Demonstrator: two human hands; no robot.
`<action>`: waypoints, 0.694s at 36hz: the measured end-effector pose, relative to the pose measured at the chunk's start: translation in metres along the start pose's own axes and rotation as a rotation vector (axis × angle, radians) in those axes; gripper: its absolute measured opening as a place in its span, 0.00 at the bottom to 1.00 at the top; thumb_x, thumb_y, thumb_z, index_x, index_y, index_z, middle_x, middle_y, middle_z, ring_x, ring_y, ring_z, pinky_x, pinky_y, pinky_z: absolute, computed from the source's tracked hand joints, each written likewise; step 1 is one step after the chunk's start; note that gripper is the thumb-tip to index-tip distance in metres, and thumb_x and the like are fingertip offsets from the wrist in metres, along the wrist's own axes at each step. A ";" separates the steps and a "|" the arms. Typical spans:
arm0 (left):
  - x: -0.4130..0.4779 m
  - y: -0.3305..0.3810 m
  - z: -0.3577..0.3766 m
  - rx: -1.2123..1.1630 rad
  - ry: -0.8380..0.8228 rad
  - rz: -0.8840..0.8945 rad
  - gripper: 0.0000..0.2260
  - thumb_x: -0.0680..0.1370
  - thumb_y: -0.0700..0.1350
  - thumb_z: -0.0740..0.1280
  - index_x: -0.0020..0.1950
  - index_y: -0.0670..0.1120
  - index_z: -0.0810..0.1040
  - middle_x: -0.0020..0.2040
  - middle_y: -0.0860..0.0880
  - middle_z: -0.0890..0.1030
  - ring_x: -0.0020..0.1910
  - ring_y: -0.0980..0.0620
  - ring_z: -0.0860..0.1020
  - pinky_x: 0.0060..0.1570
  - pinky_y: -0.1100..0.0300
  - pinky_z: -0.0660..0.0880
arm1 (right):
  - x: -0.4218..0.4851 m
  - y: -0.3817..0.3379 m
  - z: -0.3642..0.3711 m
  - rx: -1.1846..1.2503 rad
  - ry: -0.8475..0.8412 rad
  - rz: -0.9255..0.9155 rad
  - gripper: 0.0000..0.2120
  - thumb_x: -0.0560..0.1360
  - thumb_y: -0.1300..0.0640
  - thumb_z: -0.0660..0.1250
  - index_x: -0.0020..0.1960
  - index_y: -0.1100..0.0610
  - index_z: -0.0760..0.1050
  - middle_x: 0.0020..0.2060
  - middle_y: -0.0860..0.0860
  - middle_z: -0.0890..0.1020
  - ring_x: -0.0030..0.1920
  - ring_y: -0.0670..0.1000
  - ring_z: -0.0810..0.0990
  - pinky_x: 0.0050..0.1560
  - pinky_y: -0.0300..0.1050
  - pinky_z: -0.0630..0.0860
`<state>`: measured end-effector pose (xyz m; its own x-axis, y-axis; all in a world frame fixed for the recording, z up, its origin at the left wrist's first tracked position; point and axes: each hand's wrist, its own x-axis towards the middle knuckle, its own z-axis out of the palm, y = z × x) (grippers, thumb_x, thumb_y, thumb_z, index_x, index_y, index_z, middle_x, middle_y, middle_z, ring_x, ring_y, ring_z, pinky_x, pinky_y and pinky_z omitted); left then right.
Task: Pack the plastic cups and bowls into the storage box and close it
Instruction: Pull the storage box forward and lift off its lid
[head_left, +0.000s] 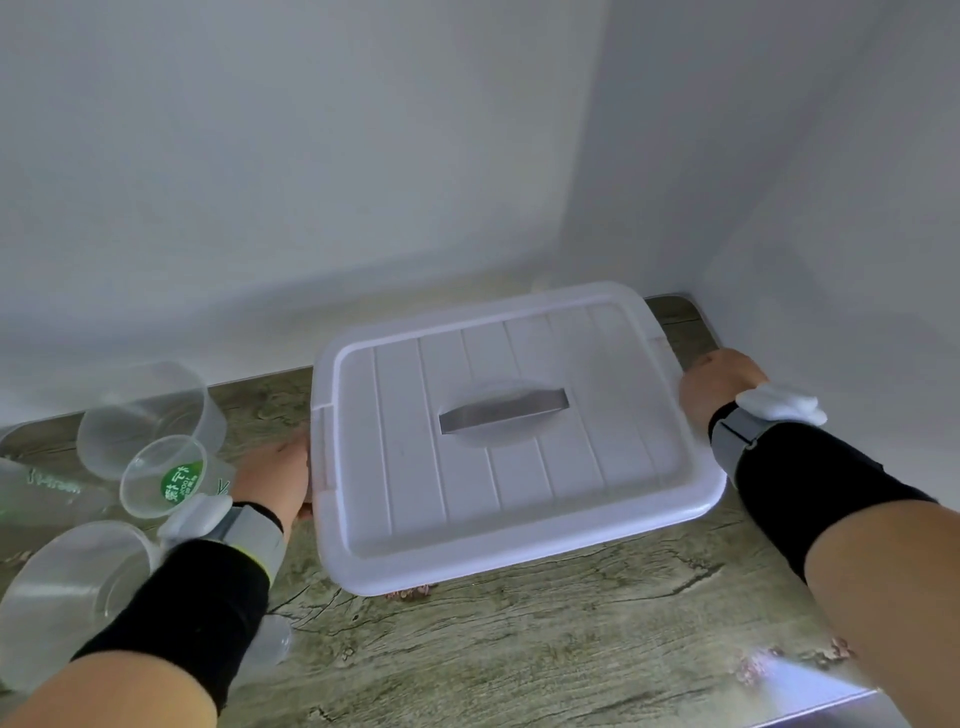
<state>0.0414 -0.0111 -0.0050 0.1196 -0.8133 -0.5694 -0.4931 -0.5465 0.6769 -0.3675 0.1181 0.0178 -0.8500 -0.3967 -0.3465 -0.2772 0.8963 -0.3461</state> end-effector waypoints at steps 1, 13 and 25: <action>0.000 0.000 -0.001 0.001 -0.008 -0.007 0.16 0.80 0.51 0.64 0.36 0.45 0.78 0.31 0.45 0.81 0.27 0.47 0.76 0.32 0.56 0.76 | -0.001 -0.001 -0.001 -0.004 0.029 -0.018 0.16 0.80 0.57 0.58 0.63 0.64 0.77 0.59 0.64 0.81 0.59 0.66 0.79 0.54 0.53 0.74; -0.011 -0.017 -0.016 -0.143 -0.090 -0.123 0.10 0.84 0.42 0.60 0.59 0.42 0.79 0.53 0.37 0.84 0.41 0.42 0.83 0.35 0.50 0.82 | -0.121 -0.066 0.028 -0.174 -0.200 -0.945 0.22 0.80 0.53 0.61 0.73 0.48 0.71 0.65 0.49 0.78 0.65 0.54 0.73 0.67 0.52 0.71; -0.026 -0.035 -0.018 -0.056 -0.216 -0.076 0.09 0.84 0.41 0.63 0.55 0.39 0.81 0.40 0.41 0.84 0.34 0.45 0.82 0.38 0.49 0.83 | -0.125 -0.070 0.044 -0.528 -0.101 -1.057 0.19 0.79 0.53 0.62 0.70 0.48 0.71 0.64 0.49 0.73 0.61 0.55 0.72 0.61 0.50 0.73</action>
<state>0.0713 0.0257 -0.0055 -0.0354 -0.7109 -0.7025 -0.4406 -0.6198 0.6494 -0.2224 0.0958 0.0471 -0.0556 -0.9821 -0.1798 -0.9913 0.0758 -0.1077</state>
